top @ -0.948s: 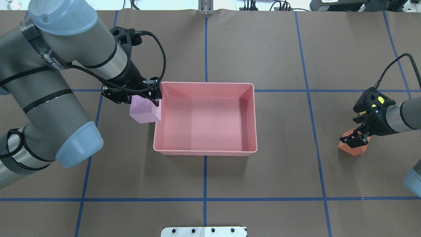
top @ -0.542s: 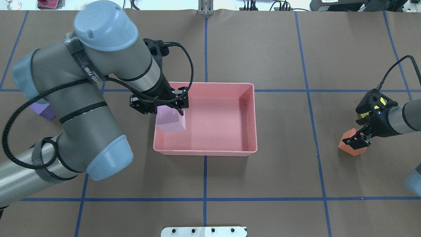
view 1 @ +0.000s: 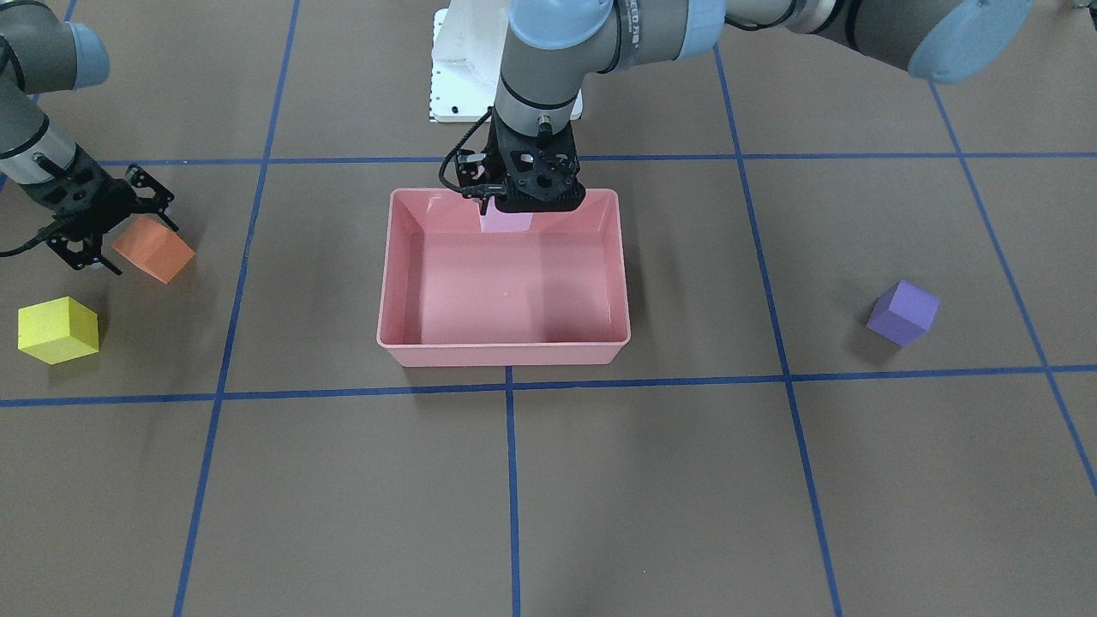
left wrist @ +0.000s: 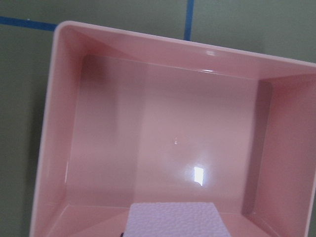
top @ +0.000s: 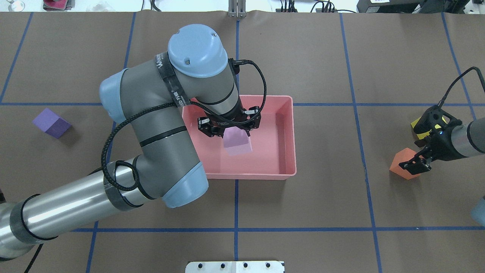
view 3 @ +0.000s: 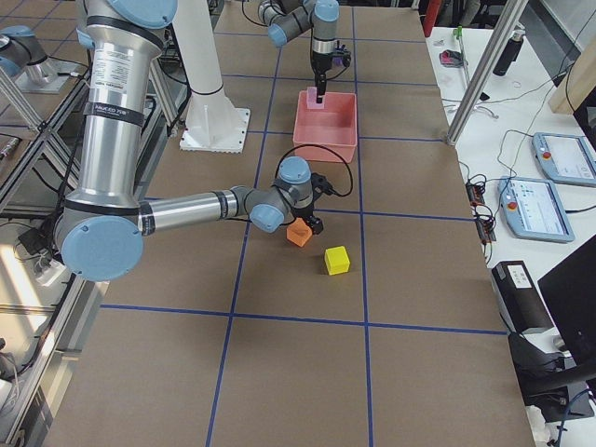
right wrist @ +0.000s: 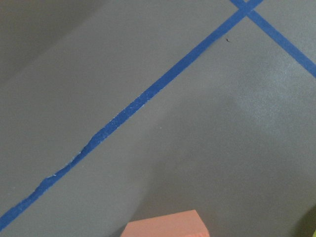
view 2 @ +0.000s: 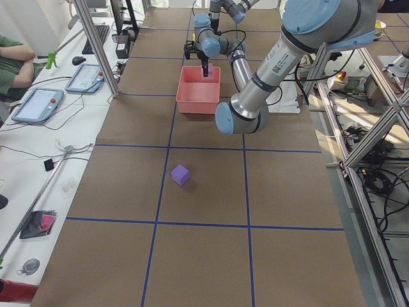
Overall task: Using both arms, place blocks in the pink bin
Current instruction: 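Release the pink cube in the bin while the right gripper grasps orange cube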
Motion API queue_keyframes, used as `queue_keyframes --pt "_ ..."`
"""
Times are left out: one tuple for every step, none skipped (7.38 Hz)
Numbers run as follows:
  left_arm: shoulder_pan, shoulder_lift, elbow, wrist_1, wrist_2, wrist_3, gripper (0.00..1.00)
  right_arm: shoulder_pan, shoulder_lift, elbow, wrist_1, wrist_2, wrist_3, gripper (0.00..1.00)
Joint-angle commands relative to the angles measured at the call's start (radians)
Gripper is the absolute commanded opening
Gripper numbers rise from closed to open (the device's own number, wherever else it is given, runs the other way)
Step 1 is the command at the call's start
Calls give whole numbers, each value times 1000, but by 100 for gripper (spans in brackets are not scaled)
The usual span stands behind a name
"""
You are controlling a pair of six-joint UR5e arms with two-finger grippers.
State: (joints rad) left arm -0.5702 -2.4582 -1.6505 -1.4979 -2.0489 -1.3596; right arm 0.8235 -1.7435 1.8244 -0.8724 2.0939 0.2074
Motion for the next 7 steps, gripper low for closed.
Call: queue_keyframes --pt "9 -4 66 -112 4 -74 77 -1 -1 1 -26 2 1 98" --pt "12 -5 67 -132 22 -73 100 -3 4 1 -55 2 1 98" --pt "12 -8 66 -137 26 -73 100 -4 10 1 -72 2 1 98" --pt "10 -11 57 -136 26 -75 100 -6 13 1 -95 6 1 98" --pt "9 -13 54 -136 26 -75 100 -7 19 4 -124 15 1 98" --pt "9 -16 54 -136 26 -75 100 -13 21 4 -146 17 1 98" --pt "7 -18 54 -136 26 -75 100 -15 39 4 -180 38 6 89"
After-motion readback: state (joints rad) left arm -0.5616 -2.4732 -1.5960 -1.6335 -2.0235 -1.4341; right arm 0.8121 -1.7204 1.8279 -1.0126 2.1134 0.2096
